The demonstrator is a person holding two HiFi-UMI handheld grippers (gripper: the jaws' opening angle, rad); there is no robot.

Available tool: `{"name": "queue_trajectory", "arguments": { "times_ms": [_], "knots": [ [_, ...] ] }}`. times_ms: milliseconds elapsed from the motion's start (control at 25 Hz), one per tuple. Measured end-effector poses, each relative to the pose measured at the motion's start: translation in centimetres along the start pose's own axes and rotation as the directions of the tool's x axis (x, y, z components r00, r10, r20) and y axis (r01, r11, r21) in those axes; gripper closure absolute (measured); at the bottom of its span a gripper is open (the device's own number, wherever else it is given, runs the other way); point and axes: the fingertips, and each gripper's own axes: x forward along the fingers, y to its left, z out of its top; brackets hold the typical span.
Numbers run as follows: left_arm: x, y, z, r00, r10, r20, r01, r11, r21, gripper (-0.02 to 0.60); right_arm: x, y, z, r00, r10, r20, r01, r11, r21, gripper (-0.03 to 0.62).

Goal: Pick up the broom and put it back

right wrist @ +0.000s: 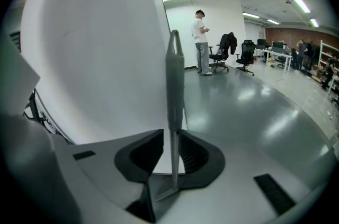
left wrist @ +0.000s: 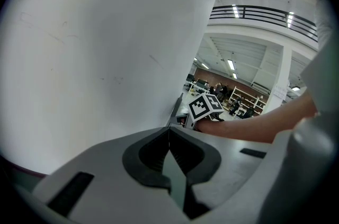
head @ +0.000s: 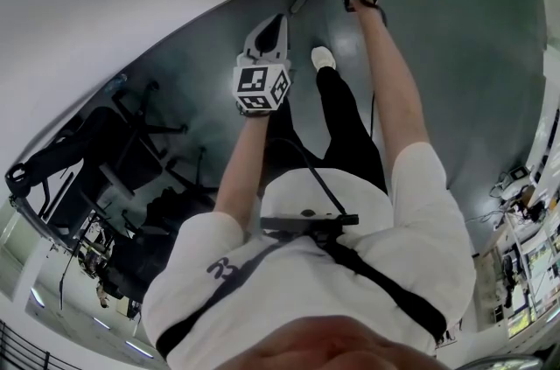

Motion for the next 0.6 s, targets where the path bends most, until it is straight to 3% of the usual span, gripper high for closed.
{"name": "queue_trajectory", "arguments": {
  "times_ms": [80, 280, 480, 600],
  "knots": [
    [-0.1, 0.0, -0.1, 1.000, 0.000, -0.002, 0.000, 1.000, -0.004, 0.571, -0.3, 0.1, -0.2, 1.000, -0.017, 0.011, 0.017, 1.000, 0.005, 0.539],
    [-0.6, -0.2, -0.1, 1.000, -0.001, 0.004, 0.001, 1.000, -0.008, 0.571, -0.4, 2.3, -0.3, 1.000, 0.008, 0.009, -0.008, 0.999, -0.037, 0.539],
    [-0.5, 0.0, -0.4, 1.000, 0.006, 0.005, -0.006, 1.000, -0.017, 0.571, 0.2, 7.3, -0.1, 0.995, 0.103, -0.010, -0.103, 0.977, -0.187, 0.539],
    [-1.2, 0.4, -0.3, 1.000, 0.012, 0.008, -0.012, 1.000, -0.018, 0.571, 0.5, 8.2, -0.2, 0.993, 0.115, -0.009, -0.115, 0.980, -0.165, 0.539]
  ]
}}
